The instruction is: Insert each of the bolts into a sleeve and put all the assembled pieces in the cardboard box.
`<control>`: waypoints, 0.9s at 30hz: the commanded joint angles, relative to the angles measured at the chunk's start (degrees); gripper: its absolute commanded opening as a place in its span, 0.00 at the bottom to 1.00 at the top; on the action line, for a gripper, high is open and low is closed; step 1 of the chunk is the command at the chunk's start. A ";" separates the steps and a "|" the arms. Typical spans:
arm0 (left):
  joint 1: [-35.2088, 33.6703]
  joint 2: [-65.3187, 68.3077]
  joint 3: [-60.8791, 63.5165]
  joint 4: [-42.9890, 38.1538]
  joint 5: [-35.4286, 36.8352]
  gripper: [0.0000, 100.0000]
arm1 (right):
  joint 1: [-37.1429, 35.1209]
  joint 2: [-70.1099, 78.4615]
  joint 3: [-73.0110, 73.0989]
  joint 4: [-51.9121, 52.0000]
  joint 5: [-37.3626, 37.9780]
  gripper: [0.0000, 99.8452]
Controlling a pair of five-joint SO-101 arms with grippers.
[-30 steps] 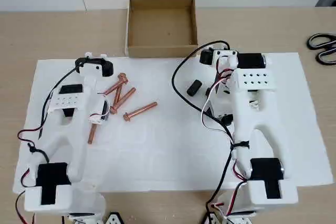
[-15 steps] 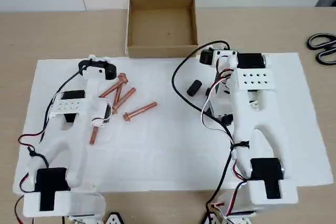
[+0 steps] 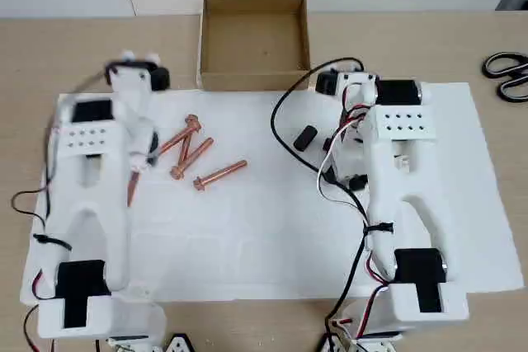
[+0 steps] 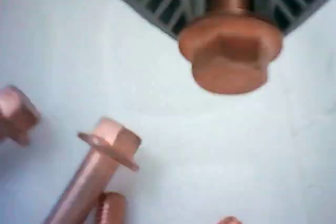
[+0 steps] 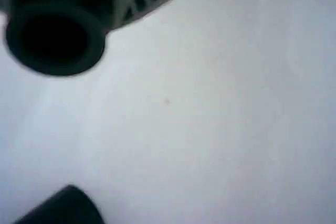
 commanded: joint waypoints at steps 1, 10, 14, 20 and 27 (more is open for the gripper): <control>1.14 -0.79 -14.11 10.37 -0.70 0.01 | 0.48 -4.09 -6.51 1.36 0.53 0.01; 2.73 -15.47 -19.47 11.52 -0.44 0.01 | 0.40 -30.90 -10.37 1.19 0.62 0.00; 9.32 -28.40 -19.47 11.52 -0.44 0.01 | 0.66 -42.68 -10.11 1.19 0.53 0.00; 19.78 -41.67 -18.24 6.86 1.49 0.01 | 0.48 -57.45 -2.46 1.19 0.35 0.00; 20.04 -47.74 -3.65 -6.86 23.56 0.01 | 0.31 -68.53 23.03 -10.86 -5.36 0.00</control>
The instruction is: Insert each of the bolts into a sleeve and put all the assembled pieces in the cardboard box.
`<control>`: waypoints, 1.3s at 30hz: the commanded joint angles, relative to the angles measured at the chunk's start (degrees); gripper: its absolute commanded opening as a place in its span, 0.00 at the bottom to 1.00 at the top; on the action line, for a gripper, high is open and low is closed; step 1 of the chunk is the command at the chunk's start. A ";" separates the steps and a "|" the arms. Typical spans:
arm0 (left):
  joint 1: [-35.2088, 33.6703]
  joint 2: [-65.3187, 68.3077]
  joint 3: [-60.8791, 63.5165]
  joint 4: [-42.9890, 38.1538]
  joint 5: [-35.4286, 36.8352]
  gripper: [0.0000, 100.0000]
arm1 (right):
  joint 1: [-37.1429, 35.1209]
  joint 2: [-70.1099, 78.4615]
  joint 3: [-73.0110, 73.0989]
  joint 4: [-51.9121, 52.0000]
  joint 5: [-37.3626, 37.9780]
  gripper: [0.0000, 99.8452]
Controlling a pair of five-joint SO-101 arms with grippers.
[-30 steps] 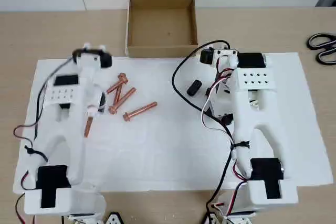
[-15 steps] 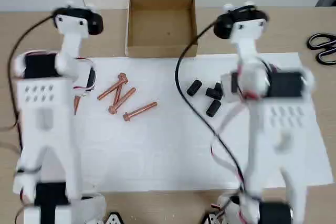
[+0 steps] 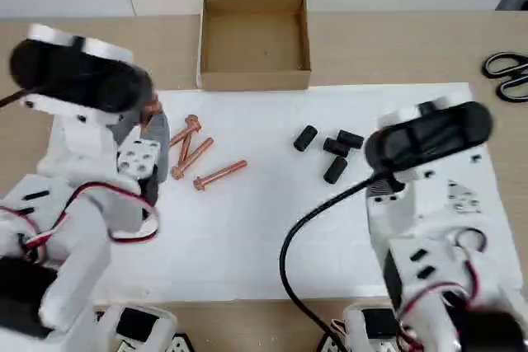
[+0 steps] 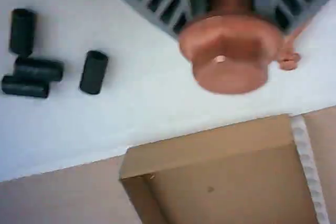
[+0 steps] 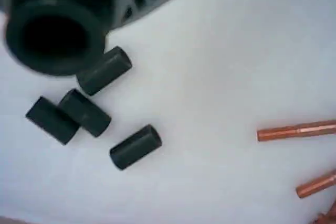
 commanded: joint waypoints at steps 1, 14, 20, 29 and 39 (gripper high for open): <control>0.53 -2.64 5.93 -9.14 9.14 0.01 | 0.22 -5.93 12.31 -11.12 -6.24 0.00; 1.14 -8.00 29.49 -38.95 18.64 0.01 | -14.20 -25.10 58.99 -47.60 -7.82 0.00; 7.91 -8.35 37.85 -48.53 18.64 0.01 | -20.09 -26.24 63.74 -49.98 -7.56 0.00; 14.95 -8.53 45.85 -49.67 18.55 0.01 | -29.23 -26.42 67.60 -50.42 -7.91 0.00; 17.14 -8.53 50.42 -55.82 18.55 0.01 | -29.41 -26.42 67.25 -50.51 -8.00 0.00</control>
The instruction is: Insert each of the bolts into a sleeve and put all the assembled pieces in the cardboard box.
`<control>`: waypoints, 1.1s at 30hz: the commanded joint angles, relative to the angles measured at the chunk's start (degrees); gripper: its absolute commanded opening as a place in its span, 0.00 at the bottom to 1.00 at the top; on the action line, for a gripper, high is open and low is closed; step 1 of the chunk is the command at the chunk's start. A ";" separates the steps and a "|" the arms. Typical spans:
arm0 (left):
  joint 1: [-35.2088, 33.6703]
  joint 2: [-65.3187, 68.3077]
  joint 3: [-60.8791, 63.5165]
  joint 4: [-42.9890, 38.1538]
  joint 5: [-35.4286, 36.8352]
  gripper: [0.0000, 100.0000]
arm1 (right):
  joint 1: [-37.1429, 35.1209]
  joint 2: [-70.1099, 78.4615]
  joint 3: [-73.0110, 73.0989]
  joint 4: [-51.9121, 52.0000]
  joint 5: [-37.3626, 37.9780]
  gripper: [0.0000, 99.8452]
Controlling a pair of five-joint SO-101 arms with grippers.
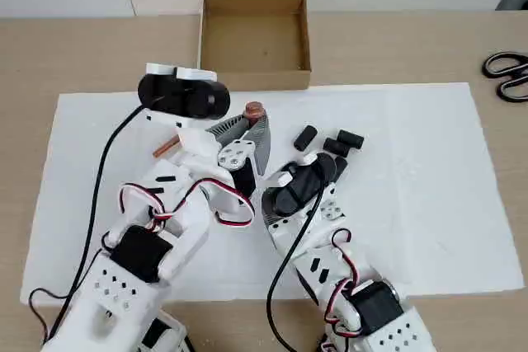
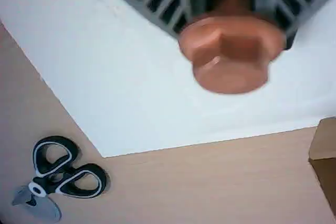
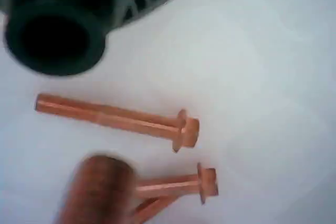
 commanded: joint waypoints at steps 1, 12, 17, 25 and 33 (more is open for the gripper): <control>0.09 -1.41 2.86 -7.03 0.35 0.01 | -0.22 -1.01 -0.70 -1.63 0.26 0.00; 0.18 -1.49 9.63 -13.63 0.35 0.01 | -0.22 -1.01 -1.49 -1.63 0.26 0.00; 0.26 -1.49 9.54 -13.63 0.53 0.01 | -0.13 -1.01 -1.49 -1.63 0.09 0.00; 0.35 -1.58 9.63 -13.63 4.48 0.01 | 0.04 -0.84 -1.49 -1.63 -2.20 0.00; 1.23 -5.36 13.49 -13.80 5.71 0.01 | 0.04 -0.66 -1.49 -1.63 -2.29 0.00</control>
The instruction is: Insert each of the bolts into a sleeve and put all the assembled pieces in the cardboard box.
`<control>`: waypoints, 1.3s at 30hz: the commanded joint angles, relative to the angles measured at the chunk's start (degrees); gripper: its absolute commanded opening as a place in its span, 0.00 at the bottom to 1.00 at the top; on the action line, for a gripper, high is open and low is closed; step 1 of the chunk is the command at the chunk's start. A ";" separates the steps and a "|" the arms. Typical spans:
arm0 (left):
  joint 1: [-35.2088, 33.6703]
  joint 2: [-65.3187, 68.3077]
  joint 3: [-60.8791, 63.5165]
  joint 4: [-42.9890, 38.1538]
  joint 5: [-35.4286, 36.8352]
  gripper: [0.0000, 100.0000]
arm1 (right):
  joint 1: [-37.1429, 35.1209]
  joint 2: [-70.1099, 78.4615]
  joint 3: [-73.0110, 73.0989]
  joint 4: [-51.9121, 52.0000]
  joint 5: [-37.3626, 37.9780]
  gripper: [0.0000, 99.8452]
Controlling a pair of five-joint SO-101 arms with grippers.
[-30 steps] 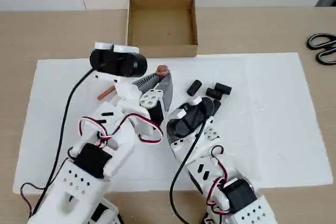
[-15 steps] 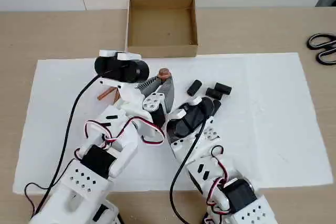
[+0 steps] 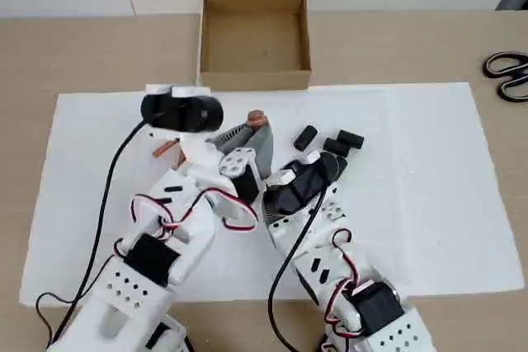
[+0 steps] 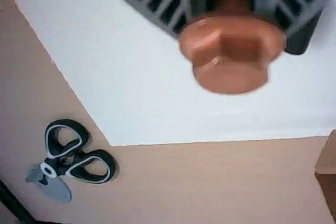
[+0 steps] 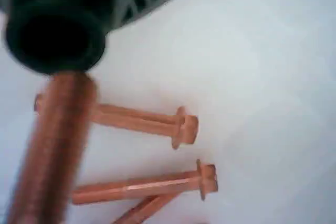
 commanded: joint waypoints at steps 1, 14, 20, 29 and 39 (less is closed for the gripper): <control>1.58 -2.64 1.63 -1.93 0.44 0.01 | 0.04 -0.66 -1.49 -1.63 -0.88 0.00; 2.81 -2.64 7.25 -8.44 0.26 0.01 | 0.04 -0.66 -1.49 -1.63 -1.14 0.00; 2.99 -2.73 9.19 -8.26 -4.31 0.01 | 0.13 -0.75 -1.49 -1.63 -1.14 0.00; 7.03 -2.73 8.92 -3.25 -8.97 0.01 | 0.13 -0.84 -1.49 -1.63 -1.05 0.00; 6.86 -8.70 9.19 5.01 -8.88 0.01 | 0.13 -0.84 -1.49 -1.63 -0.97 0.00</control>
